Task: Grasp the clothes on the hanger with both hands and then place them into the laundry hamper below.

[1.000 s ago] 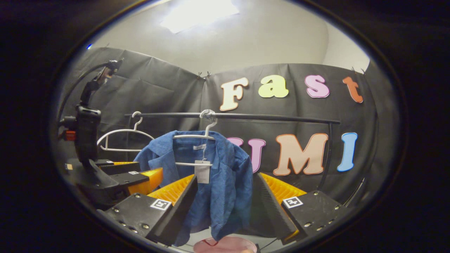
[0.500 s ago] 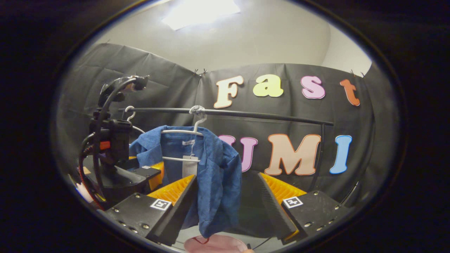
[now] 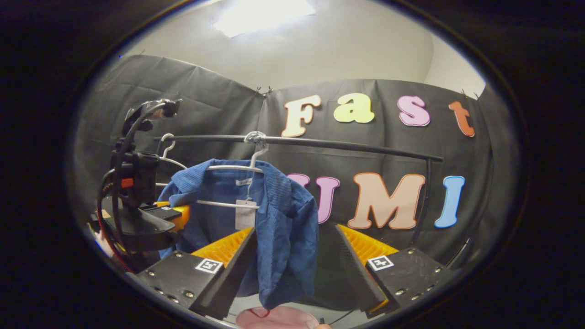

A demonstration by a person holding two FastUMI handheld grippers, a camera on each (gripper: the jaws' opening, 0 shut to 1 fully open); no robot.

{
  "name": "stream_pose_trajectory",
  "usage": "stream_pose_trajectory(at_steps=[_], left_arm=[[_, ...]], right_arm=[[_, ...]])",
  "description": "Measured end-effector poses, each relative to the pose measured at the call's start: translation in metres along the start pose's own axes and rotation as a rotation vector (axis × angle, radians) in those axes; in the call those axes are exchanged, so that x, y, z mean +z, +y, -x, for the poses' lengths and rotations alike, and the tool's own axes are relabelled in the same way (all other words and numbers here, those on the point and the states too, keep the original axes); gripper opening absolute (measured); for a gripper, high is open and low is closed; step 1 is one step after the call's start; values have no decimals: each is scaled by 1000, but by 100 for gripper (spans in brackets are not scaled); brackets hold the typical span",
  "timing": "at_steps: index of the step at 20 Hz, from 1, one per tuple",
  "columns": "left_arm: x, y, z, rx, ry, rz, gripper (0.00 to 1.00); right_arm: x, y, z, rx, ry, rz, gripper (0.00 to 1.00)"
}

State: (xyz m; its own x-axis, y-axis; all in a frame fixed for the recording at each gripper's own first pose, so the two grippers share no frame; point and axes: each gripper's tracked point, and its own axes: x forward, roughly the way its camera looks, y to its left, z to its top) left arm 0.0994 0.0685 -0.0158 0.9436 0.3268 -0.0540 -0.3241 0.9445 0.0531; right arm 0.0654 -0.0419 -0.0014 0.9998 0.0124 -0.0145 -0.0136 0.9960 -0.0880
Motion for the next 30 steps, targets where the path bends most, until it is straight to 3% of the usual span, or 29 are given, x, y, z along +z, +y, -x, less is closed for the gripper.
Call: stream_pose_trajectory(at_steps=[2,7,14,15,22,25,29,30], left_arm=[[0,0,1,-9,3,-4,12],[1,-2,3,-49,19,-8,6],[0,-3,8,-98,39,-26,8],[0,-3,8,-102,40,-30,8],[1,-2,12,-119,50,-43,8],[3,-2,13,-124,52,-50,8],[4,-2,14,-138,56,-62,6],[4,-2,15,-145,60,-67,6]], right_arm=[[-1,5,-7,15,3,-2,99],[-10,13,-27,40,18,-4,99],[-34,30,-84,68,48,36,99],[-39,33,-94,69,54,45,96],[-83,42,-150,74,132,38,100],[-98,44,-165,70,166,37,85],[-110,42,-175,58,208,49,48],[-111,38,-174,43,219,50,33]])
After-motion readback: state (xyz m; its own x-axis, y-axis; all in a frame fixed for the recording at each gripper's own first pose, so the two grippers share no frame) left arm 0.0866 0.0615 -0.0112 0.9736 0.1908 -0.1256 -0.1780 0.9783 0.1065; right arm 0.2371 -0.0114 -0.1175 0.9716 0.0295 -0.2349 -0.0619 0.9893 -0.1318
